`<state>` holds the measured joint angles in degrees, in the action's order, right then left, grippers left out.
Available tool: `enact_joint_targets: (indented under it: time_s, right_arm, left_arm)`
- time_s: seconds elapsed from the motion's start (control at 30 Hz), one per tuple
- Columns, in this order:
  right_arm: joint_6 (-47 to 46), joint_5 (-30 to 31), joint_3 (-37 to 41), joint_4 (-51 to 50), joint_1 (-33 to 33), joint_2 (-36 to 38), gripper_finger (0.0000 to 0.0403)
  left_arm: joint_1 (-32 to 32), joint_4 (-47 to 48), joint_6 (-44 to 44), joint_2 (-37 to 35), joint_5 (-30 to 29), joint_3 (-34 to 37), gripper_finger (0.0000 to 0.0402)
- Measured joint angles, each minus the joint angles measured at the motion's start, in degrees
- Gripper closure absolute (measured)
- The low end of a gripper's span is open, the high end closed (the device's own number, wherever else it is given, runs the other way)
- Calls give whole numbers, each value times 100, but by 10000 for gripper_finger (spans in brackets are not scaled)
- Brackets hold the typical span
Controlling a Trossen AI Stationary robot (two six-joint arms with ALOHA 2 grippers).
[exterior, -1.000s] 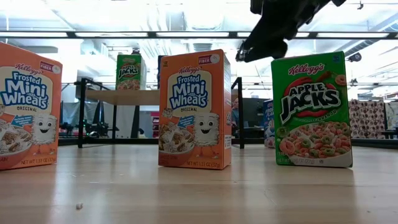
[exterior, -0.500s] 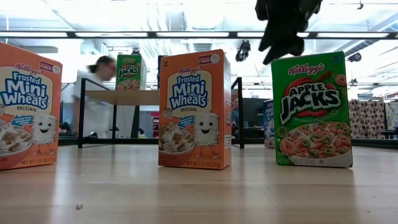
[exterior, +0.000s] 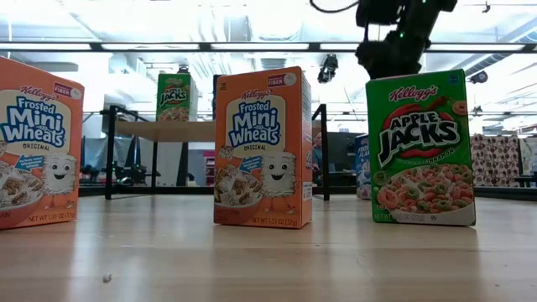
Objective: Stack cereal on shelf
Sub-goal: Put the blue cereal box on the shelf aligned with the other blue cereal boxes
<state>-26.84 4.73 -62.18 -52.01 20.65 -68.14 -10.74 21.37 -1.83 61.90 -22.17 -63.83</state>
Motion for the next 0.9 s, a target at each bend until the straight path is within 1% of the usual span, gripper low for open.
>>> enact_joint_targets:
  time_s: [0.1,0.17,0.5,0.9]
  right_arm:
    - [131,2,1,5,246,-41,181]
    - [195,2,1,55,296,-116,181]
    - [284,133,8,50,288,-717,181]
    - [388,133,10,117,286,-931,181]
  left_arm:
    - [0,2,0,-24,0,-1,369]
    - [0,2,-1,-30,0,-1,369]
    - [0,8,-39,-19,0,13,369]
    - [0,10,-42,-17,0,24,369]
